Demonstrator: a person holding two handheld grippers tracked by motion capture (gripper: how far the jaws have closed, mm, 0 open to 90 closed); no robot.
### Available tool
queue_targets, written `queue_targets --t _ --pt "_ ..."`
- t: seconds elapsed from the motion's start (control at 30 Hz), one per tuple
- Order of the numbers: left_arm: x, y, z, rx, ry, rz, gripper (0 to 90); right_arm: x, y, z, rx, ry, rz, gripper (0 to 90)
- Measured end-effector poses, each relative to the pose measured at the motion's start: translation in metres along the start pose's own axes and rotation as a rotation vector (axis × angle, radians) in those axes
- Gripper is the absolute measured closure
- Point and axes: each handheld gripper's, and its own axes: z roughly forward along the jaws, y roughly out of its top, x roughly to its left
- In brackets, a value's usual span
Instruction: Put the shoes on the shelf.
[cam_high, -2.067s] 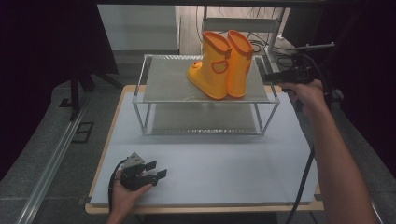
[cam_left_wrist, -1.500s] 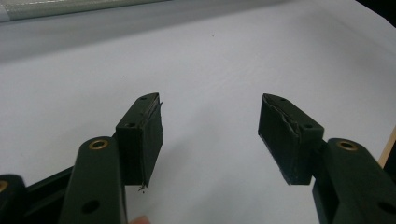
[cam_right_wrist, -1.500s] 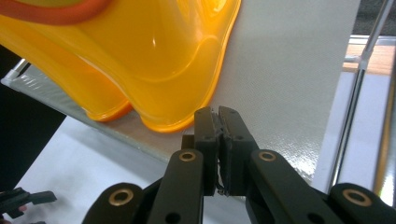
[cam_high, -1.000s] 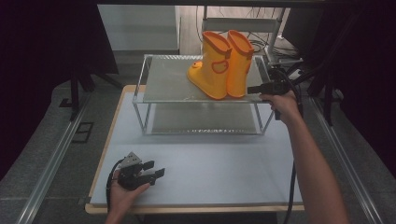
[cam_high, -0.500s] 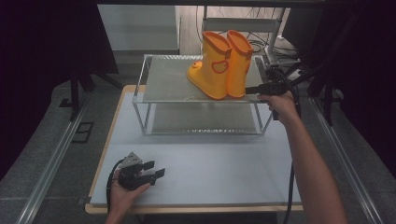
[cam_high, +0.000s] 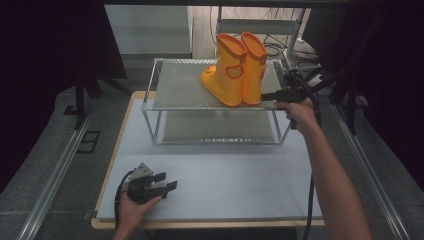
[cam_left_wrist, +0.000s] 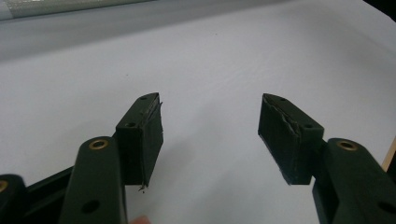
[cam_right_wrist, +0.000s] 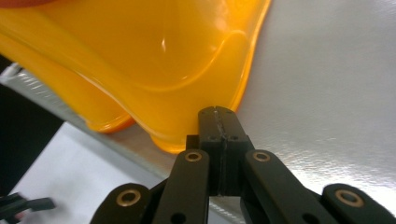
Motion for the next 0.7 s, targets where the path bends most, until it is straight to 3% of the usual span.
queue_targets --t 0.2,0.43,0.7 --pt "0.0 0.0 0.0 -0.001 -0.002 -0.001 39.8 0.011 0.0 0.005 0.009 0.03 -0.025 89.4" --pt "0.0 0.0 0.0 0.0 -0.004 0.001 39.8 0.014 -0.002 0.006 0.003 0.03 -0.022 89.5" --pt "-0.001 0.001 0.0 -0.001 -0.004 0.004 39.8 0.031 -0.002 0.017 0.018 0.09 -0.055 89.4"
